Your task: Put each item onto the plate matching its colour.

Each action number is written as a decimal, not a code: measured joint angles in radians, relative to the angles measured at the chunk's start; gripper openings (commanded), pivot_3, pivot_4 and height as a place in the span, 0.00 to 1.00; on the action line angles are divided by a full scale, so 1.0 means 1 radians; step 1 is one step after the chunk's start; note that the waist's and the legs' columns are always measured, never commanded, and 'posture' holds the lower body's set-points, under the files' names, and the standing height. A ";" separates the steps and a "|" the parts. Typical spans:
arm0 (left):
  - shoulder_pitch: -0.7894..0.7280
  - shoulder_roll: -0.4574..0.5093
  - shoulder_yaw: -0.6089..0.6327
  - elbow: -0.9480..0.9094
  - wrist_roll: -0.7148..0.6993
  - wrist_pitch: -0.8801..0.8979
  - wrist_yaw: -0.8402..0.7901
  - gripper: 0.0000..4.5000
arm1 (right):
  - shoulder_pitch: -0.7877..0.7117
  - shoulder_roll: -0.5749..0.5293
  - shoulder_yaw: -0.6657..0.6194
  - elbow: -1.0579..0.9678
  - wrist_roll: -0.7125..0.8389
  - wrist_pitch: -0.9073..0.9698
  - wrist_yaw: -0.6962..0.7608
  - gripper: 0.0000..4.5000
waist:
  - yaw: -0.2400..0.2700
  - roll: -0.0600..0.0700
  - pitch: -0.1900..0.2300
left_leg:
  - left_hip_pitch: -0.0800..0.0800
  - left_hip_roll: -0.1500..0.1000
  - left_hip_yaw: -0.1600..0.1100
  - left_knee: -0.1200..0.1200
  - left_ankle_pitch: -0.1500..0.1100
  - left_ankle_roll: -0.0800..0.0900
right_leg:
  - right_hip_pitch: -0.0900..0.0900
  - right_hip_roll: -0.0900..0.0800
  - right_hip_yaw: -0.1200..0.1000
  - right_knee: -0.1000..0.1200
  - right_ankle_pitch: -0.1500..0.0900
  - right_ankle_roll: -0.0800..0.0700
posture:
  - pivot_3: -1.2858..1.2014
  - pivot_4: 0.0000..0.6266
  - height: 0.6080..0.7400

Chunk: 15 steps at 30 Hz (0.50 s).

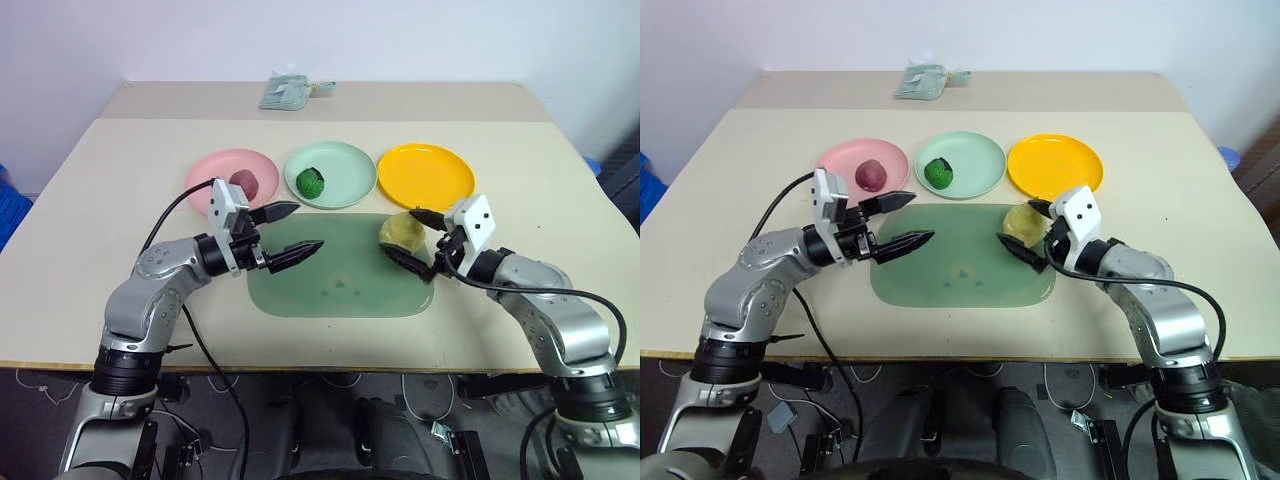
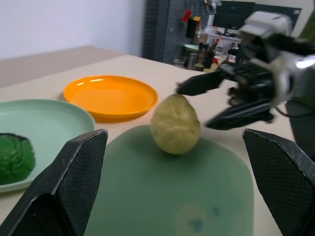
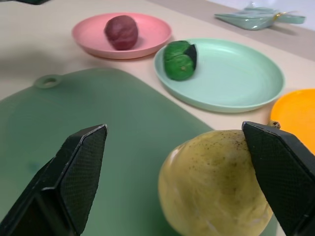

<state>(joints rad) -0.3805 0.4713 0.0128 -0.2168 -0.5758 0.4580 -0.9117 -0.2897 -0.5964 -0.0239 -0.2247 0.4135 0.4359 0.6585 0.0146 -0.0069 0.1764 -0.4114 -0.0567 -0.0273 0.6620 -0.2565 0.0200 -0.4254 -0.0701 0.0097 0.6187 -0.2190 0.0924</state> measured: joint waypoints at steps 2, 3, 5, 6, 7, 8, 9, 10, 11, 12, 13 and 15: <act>0.022 0.000 -0.003 -0.020 0.000 0.000 0.000 1.00 | -0.003 0.005 0.001 0.014 -0.007 -0.012 0.010 1.00 | -0.002 0.000 0.000 | 0.000 0.000 0.000 0.000 0.000 0.000 | 0.000 0.000 0.000 0.000 0.000 0.000 | 0.52 0.24 1.00; 0.030 0.000 -0.005 -0.026 0.000 0.000 0.000 1.00 | -0.003 0.007 0.001 0.017 -0.010 -0.019 0.015 1.00 | -0.002 0.000 0.000 | 0.000 0.000 0.000 0.000 0.000 0.000 | 0.000 0.000 0.000 0.000 0.000 0.000 | 0.52 0.24 1.00; 0.038 0.000 -0.006 -0.027 0.000 -0.001 0.001 1.00 | -0.003 0.013 0.005 0.020 -0.017 -0.030 0.018 1.00 | -0.002 0.000 0.000 | 0.000 0.000 0.000 0.000 0.000 0.000 | 0.000 0.000 0.000 0.000 0.000 0.000 | 0.52 0.24 1.00; 0.042 0.001 -0.006 -0.030 0.000 -0.002 0.000 1.00 | -0.004 0.019 0.006 0.020 -0.017 -0.032 0.018 1.00 | -0.002 0.000 0.000 | 0.000 0.000 0.000 0.000 0.000 0.000 | 0.000 0.000 0.000 0.000 0.000 0.000 | 0.52 0.24 1.00; 0.046 0.003 -0.006 -0.031 0.000 -0.003 0.000 1.00 | -0.005 0.027 0.006 0.021 -0.018 -0.032 0.018 1.00 | -0.002 0.000 0.000 | 0.000 0.000 0.000 0.000 0.000 0.000 | 0.000 0.000 0.000 0.000 0.000 0.000 | 0.52 0.24 1.00; 0.051 0.004 -0.006 -0.031 0.000 -0.004 0.000 1.00 | -0.006 0.030 0.007 0.021 -0.017 -0.034 0.020 1.00 | -0.002 0.000 0.000 | 0.000 0.000 0.000 0.000 0.000 0.000 | 0.000 0.000 0.000 0.000 0.000 0.000 | 0.52 0.24 1.00; 0.056 0.006 -0.005 -0.031 0.000 -0.006 0.000 1.00 | -0.006 0.030 0.007 0.021 -0.018 -0.038 0.022 1.00 | -0.001 0.000 0.000 | 0.000 0.000 0.000 0.000 0.000 0.000 | 0.000 0.000 0.000 0.000 0.000 0.000 | 0.52 0.24 1.00; 0.058 0.008 -0.004 -0.031 0.000 -0.007 0.000 1.00 | -0.006 0.030 0.007 0.021 -0.019 -0.042 0.025 1.00 | -0.001 0.000 0.000 | 0.000 0.000 0.000 0.000 0.000 0.000 | 0.000 0.000 0.000 0.000 0.000 0.000 | 0.52 0.24 1.00; 0.058 0.008 -0.003 -0.031 0.000 -0.008 0.000 1.00 | -0.006 0.030 0.007 0.021 -0.019 -0.048 0.027 1.00 | -0.001 0.000 0.000 | 0.000 0.000 0.000 0.000 0.000 0.000 | 0.000 0.000 0.000 0.000 0.000 0.000 | 0.52 0.24 1.00; 0.058 0.008 -0.002 -0.031 0.000 -0.009 0.000 1.00 | -0.006 0.030 0.007 0.021 -0.019 -0.057 0.031 1.00 | -0.001 0.000 0.000 | 0.000 0.000 0.000 0.000 0.000 0.000 | 0.000 0.000 0.000 0.000 0.000 0.000 | 0.52 0.24 1.00; 0.058 0.008 -0.002 -0.031 0.000 -0.010 0.000 1.00 | -0.006 0.030 0.006 0.021 -0.018 -0.066 0.035 1.00 | -0.002 0.000 0.000 | 0.000 0.000 0.000 0.000 0.000 0.000 | 0.000 0.000 0.000 0.000 0.000 0.000 | 0.52 0.24 1.00; 0.059 0.008 -0.002 -0.031 0.000 -0.010 0.001 1.00 | -0.006 0.037 0.000 0.017 -0.007 -0.079 0.045 1.00 | -0.002 0.000 0.000 | 0.000 0.000 0.000 0.000 0.000 0.000 | 0.000 0.000 0.000 0.000 0.000 0.000 | 0.52 0.24 1.00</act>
<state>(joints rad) -0.3214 0.4793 0.0106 -0.2476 -0.5756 0.4476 -0.9112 -0.2957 -0.5593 -0.0236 -0.2082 0.4064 0.3565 0.7039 0.0124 -0.0068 0.1764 -0.4113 -0.0567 -0.0274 0.6619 -0.2565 0.0200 -0.4256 -0.0697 0.0098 0.6189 -0.2190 0.0924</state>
